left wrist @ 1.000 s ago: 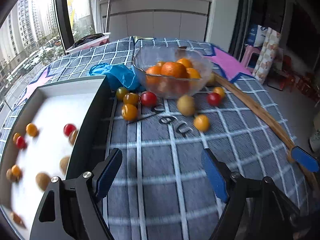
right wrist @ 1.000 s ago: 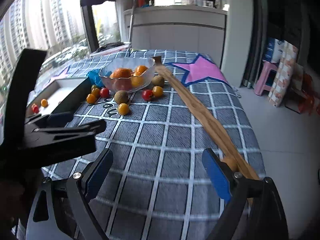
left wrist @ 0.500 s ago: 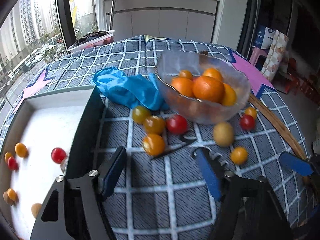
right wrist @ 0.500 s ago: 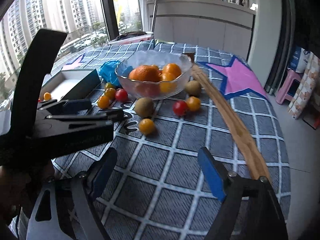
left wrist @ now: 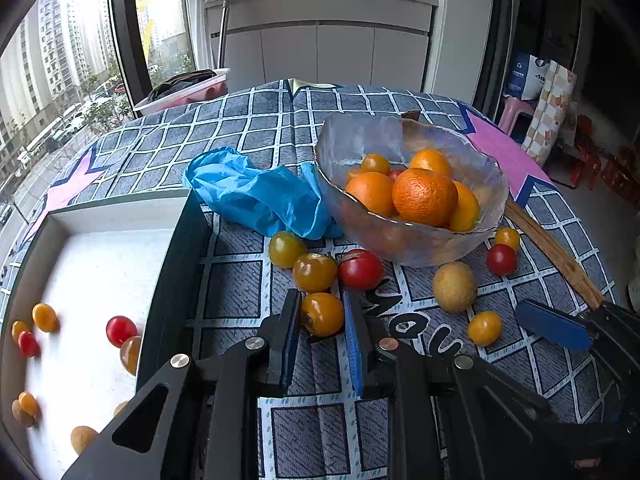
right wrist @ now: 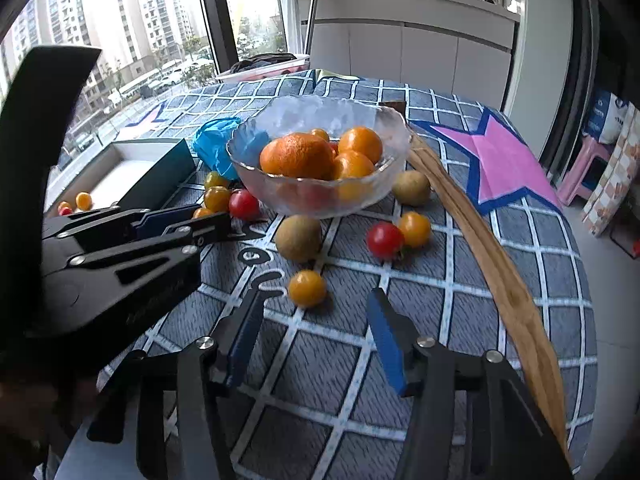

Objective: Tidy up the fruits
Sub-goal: 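Grasp a yellow cherry tomato with the left tool while the right tool grasps another, then carry the yellow tomatoes in both tools over the white tray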

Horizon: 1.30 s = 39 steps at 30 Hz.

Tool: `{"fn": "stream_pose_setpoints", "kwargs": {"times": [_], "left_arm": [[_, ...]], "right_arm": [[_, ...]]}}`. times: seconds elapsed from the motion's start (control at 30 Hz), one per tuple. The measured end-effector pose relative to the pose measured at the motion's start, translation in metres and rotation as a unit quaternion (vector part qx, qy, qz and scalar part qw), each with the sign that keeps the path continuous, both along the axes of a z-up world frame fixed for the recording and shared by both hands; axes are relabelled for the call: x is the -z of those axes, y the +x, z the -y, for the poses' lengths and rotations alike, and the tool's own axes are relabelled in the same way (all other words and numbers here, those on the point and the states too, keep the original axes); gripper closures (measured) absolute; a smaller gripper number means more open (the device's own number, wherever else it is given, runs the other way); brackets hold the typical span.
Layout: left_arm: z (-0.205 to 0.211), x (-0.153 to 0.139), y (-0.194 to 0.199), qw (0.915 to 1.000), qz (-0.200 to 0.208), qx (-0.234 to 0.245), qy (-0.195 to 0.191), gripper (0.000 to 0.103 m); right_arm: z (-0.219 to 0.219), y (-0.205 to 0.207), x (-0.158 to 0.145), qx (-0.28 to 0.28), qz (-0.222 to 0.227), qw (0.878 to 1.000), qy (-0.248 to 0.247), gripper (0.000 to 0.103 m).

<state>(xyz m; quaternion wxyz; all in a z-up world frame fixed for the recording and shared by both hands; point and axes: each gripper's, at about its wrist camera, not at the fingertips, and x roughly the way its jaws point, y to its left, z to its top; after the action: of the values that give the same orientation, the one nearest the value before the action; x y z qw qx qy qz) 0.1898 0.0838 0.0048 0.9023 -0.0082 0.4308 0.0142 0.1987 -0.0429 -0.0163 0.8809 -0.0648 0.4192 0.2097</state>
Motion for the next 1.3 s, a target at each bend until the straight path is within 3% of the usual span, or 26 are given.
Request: {"fn": "stream_pose_setpoints", "kwargs": {"times": [0.13, 0.23, 0.27, 0.47, 1.1, 1.3], "left_arm": [[0.001, 0.000, -0.004, 1.0000, 0.000, -0.004, 0.004, 0.080], [-0.003, 0.000, -0.008, 0.9999, 0.001, -0.010, -0.006, 0.081], [-0.004, 0.000, -0.010, 0.9999, 0.001, -0.011, -0.008, 0.081], [0.000, 0.000, -0.032, 1.0000, 0.002, -0.006, -0.002, 0.081], [0.003, -0.004, -0.136, 0.9999, 0.012, 0.000, 0.009, 0.081], [-0.010, -0.007, -0.161, 0.9995, 0.028, -0.016, -0.005, 0.081]], "right_arm": [[-0.009, 0.002, 0.000, -0.005, 0.008, 1.000, -0.019, 0.058], [-0.018, 0.001, -0.001, -0.019, 0.015, 0.999, -0.032, 0.081], [-0.021, 0.000, -0.001, -0.023, 0.019, 0.999, -0.040, 0.083], [-0.021, -0.008, -0.001, -0.017, 0.022, 0.999, -0.041, 0.083], [-0.018, -0.105, 0.001, -0.037, 0.024, 0.998, -0.046, 0.083], [-0.017, -0.125, 0.001, -0.041, 0.022, 0.998, -0.038, 0.083]]}}
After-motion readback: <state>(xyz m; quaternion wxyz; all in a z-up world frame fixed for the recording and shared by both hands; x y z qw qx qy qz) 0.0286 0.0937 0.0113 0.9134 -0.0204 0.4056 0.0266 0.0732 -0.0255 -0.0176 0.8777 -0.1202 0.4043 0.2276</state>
